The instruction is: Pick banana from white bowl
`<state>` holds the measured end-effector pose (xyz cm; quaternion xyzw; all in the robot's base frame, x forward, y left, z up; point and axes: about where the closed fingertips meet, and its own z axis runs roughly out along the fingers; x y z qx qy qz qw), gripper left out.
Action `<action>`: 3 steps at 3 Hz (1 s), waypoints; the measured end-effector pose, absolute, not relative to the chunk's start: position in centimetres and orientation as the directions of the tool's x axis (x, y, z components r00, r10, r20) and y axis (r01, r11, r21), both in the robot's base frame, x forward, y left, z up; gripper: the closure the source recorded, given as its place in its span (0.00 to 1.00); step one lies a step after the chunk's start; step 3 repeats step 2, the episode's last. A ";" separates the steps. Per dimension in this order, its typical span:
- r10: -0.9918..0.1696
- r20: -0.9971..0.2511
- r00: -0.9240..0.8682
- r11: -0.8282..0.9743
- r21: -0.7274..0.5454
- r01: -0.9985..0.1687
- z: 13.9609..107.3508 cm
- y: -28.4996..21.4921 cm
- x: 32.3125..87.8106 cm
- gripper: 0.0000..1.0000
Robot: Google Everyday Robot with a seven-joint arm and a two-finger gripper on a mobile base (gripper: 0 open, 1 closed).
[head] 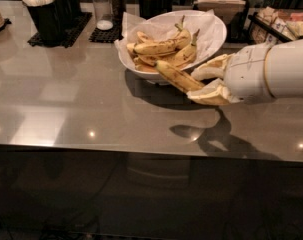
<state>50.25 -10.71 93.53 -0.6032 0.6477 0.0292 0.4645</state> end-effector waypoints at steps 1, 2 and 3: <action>-0.752 -0.629 0.199 0.251 -0.552 -0.795 94.3 -10.7 49.9 1.00; -0.752 -0.629 0.199 0.251 -0.552 -0.795 94.3 -10.7 49.9 1.00; -0.752 -0.629 0.199 0.251 -0.552 -0.795 94.3 -10.7 49.9 1.00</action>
Offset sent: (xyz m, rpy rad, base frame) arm -0.0036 0.0002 0.0076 0.0011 -0.0356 0.0220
